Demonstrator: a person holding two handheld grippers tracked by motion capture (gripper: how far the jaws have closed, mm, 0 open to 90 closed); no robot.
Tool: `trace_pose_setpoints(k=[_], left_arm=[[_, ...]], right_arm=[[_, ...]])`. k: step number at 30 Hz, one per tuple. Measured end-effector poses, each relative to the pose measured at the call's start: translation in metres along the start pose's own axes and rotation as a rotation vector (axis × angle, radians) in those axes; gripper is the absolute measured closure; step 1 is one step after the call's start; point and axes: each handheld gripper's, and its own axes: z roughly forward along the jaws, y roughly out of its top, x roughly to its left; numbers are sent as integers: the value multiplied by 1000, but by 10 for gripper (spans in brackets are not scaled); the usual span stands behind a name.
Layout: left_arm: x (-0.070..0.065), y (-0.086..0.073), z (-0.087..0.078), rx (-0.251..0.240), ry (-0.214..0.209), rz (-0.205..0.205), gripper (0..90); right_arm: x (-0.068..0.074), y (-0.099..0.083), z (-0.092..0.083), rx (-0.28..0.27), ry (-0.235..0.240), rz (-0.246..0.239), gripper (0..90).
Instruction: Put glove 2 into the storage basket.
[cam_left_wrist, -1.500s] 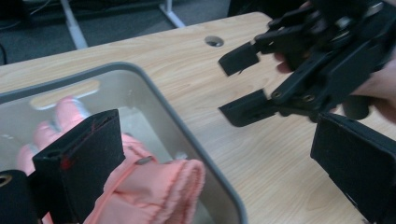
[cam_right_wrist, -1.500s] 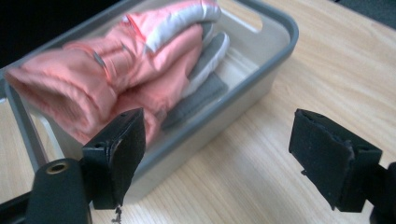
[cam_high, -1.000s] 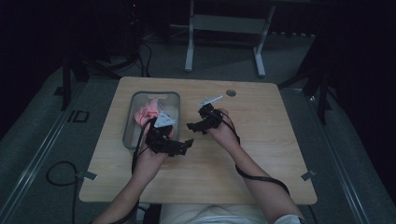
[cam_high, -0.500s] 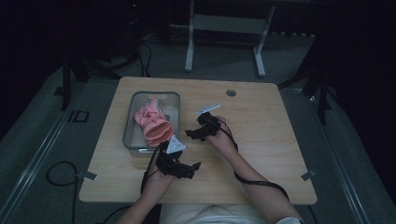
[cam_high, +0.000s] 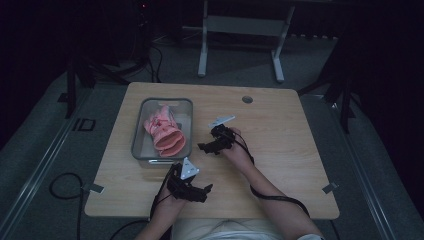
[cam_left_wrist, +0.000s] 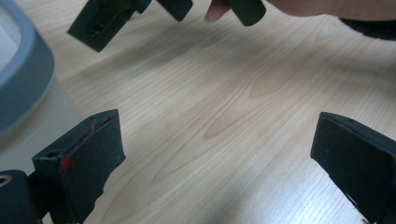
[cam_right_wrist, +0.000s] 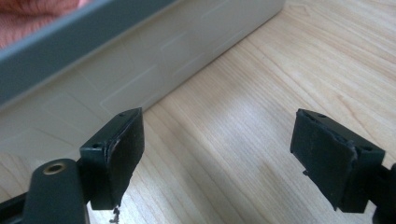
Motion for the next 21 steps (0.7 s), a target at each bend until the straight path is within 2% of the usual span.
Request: trace_pose_setpoints(k=[3,7,8,14,17,21], left_arm=[[-1,-4,-2,-3,-14,3,20],[-4,-9,-2,5,27,35,20],[-4,-10,-2,5,26,37,19],[0,-14,0,-1,17,39,20],[1,-15,2,4,22,40,19],[3,-17,3,10,20,30,20]], right_arm=[[1,-3,0,-27,3,2,162],[0,-6,0,-40,1,5,157],[-1,-6,1,-37,3,11,150],[-3,-12,0,-62,-36,19,140],[-5,-15,-1,-91,-47,22,140],[-7,-18,-1,-96,-54,28,140]])
